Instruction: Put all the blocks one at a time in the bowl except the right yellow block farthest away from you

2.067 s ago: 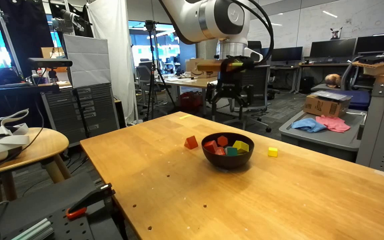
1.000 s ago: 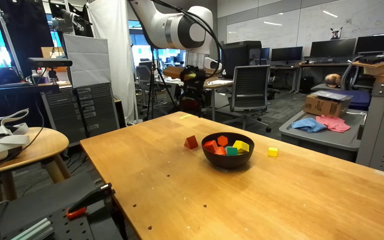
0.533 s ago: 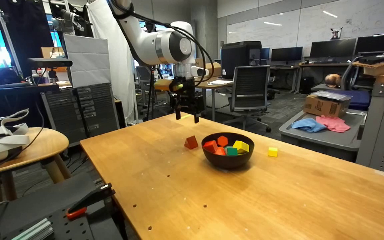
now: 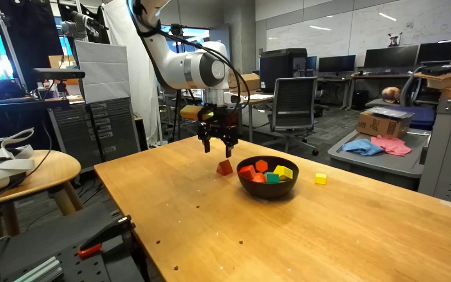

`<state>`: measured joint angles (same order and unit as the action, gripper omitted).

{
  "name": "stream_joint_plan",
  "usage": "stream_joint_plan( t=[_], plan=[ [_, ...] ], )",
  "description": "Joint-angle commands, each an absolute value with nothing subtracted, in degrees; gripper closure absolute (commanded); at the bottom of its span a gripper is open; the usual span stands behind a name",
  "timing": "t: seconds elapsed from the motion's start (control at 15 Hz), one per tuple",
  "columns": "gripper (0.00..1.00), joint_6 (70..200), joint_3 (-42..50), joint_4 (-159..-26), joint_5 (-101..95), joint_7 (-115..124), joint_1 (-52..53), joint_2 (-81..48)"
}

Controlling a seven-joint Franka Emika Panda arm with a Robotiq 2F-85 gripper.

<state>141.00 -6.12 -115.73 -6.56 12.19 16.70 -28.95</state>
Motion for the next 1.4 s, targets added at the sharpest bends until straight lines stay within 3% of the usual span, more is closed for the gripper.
stream_joint_plan(
  t=[0.0,0.27,0.4,0.8,1.13,1.33],
  plan=[
    [0.0,143.3,-3.99,-114.23,-8.57,15.34,18.42,-31.18],
    [0.02,144.01,-3.86,-113.12,-7.35,14.42,18.07,-34.02],
    [0.26,144.54,-4.15,-112.94,-7.05,13.75,17.95,-34.92],
    [0.73,145.25,-4.01,-113.01,-7.15,13.47,18.09,-35.72],
    [0.81,146.65,-3.88,-114.57,-7.59,13.56,18.26,-32.94],
    [0.93,148.01,-3.58,-115.62,-8.1,13.79,18.65,-31.03]
  ],
)
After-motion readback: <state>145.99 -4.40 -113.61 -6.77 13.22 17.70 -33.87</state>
